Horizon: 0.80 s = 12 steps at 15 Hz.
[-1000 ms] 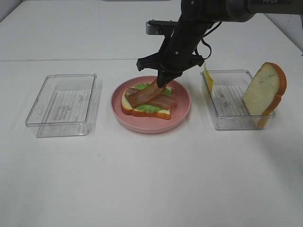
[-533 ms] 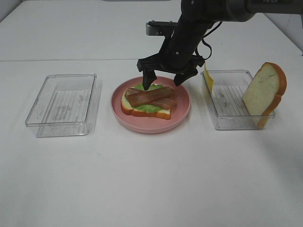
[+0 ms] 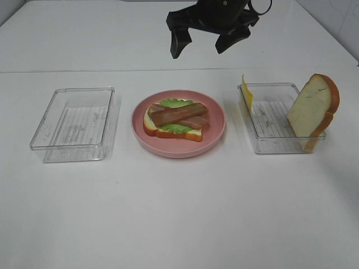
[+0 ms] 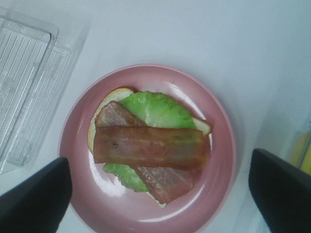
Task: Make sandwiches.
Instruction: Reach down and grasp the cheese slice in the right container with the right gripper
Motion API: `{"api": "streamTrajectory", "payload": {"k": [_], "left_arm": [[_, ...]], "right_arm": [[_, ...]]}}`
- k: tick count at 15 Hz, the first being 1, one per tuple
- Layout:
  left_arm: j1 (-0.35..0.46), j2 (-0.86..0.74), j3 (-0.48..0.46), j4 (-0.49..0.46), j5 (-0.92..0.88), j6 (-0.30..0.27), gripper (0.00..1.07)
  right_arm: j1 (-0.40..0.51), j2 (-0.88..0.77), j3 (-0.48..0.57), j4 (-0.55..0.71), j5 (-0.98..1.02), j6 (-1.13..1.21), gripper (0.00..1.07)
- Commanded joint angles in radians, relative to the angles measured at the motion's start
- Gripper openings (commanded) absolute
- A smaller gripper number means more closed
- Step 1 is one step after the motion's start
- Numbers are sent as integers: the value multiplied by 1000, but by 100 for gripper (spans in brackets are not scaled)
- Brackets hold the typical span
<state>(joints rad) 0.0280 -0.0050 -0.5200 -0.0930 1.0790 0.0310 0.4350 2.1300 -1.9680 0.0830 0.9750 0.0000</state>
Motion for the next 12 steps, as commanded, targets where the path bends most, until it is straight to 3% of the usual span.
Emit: {"api": "streamTrajectory", "payload": {"k": [1, 5, 9, 12], "left_arm": [[-2, -21, 3, -10, -4, -6, 98], [-2, -21, 3, -10, -4, -6, 98], [-2, -21, 3, -10, -4, -5, 98], [-2, -21, 3, -10, -4, -5, 98]], "right_arm": [[-25, 10, -73, -60, 96, 46, 94], [-147, 132, -215, -58, 276, 60, 94], [-229, 229, -255, 16, 280, 77, 93], [-239, 260, -255, 45, 270, 78, 93]]}}
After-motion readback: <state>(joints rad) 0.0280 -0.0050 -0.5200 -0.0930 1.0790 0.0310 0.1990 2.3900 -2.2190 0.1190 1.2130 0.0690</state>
